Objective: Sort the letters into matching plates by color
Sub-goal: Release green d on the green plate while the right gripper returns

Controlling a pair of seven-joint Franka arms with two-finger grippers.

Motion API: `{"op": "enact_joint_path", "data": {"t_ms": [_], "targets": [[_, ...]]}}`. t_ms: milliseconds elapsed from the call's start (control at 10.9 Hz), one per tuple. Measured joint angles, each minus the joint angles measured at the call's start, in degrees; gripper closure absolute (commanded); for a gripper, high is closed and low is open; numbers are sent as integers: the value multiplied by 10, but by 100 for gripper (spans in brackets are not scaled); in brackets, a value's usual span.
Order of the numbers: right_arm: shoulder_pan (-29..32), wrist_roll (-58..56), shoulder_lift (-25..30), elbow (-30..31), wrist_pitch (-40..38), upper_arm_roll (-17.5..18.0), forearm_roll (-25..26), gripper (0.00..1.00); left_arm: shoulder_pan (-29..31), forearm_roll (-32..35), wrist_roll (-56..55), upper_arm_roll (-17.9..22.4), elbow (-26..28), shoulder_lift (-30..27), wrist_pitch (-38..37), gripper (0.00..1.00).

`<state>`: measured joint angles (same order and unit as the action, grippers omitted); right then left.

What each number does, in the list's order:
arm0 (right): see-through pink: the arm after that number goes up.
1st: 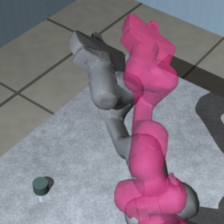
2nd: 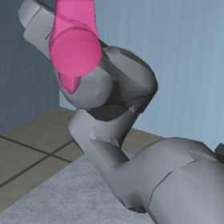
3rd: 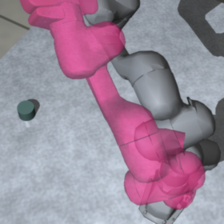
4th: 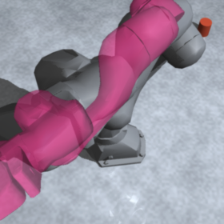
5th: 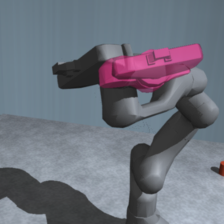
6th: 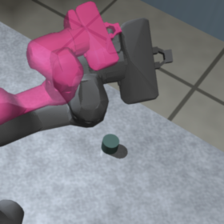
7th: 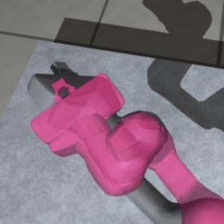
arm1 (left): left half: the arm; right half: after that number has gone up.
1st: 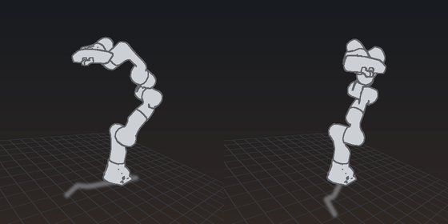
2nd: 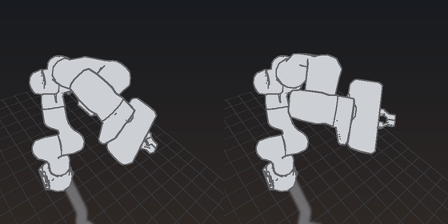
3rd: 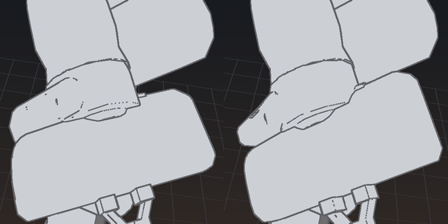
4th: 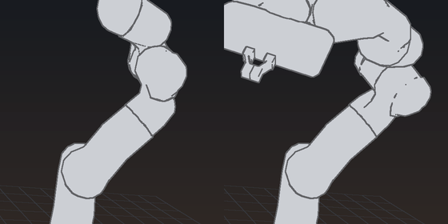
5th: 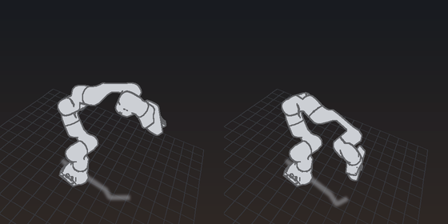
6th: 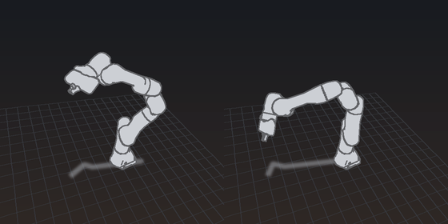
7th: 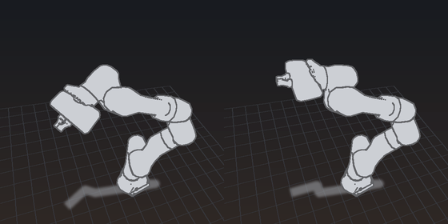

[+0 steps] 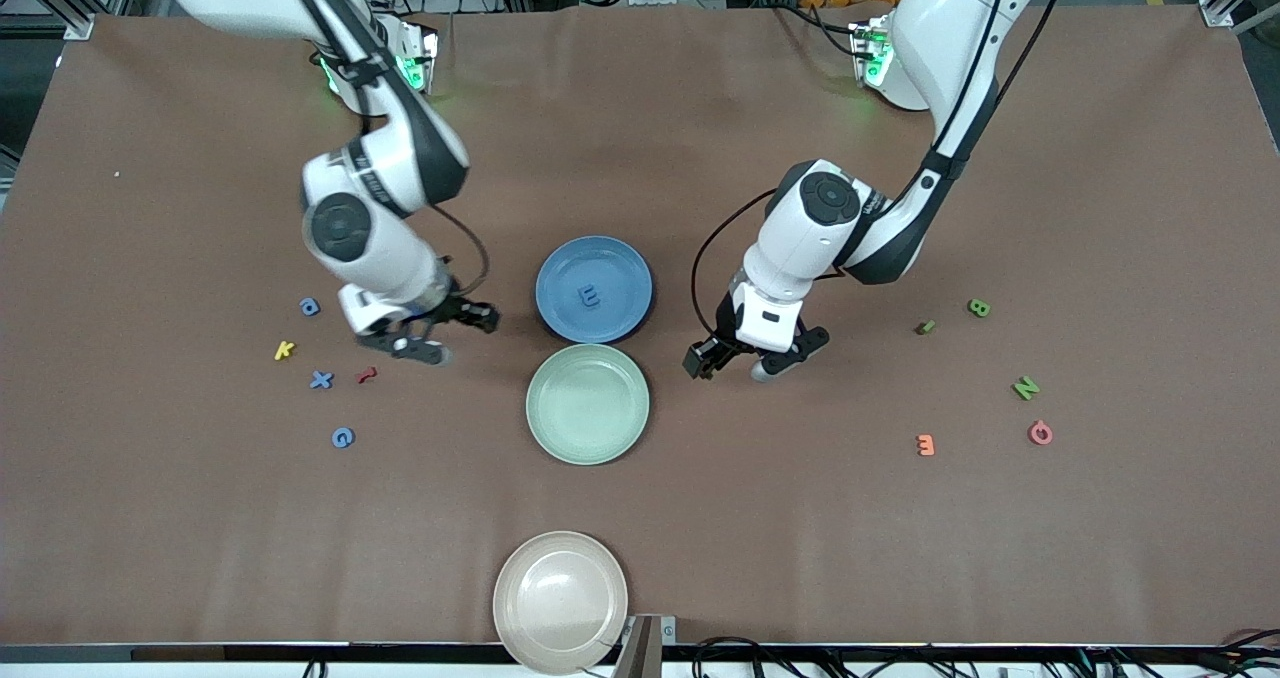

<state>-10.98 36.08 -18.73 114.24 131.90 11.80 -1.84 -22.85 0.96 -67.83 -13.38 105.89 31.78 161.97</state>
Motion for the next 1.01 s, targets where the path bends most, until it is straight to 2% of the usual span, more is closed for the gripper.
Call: {"op": "enact_joint_path", "data": {"t_ms": [367,643,918,1010], "targets": [[64,-193,13,2,-24,-68,1,26,-19,0,-23,0,-64,44,7,100],[76,-322,12,5,-25,-137,1,25,-54,0,-49,3,-79,69,96,100],[92,-384,2,-3,-19,-161,2,22,-111,0,-65,38,-130,120,122,100],[102,-410,-7,-13,-18,-162,2,20,-129,0,-68,53,-149,139,123,94]]}}
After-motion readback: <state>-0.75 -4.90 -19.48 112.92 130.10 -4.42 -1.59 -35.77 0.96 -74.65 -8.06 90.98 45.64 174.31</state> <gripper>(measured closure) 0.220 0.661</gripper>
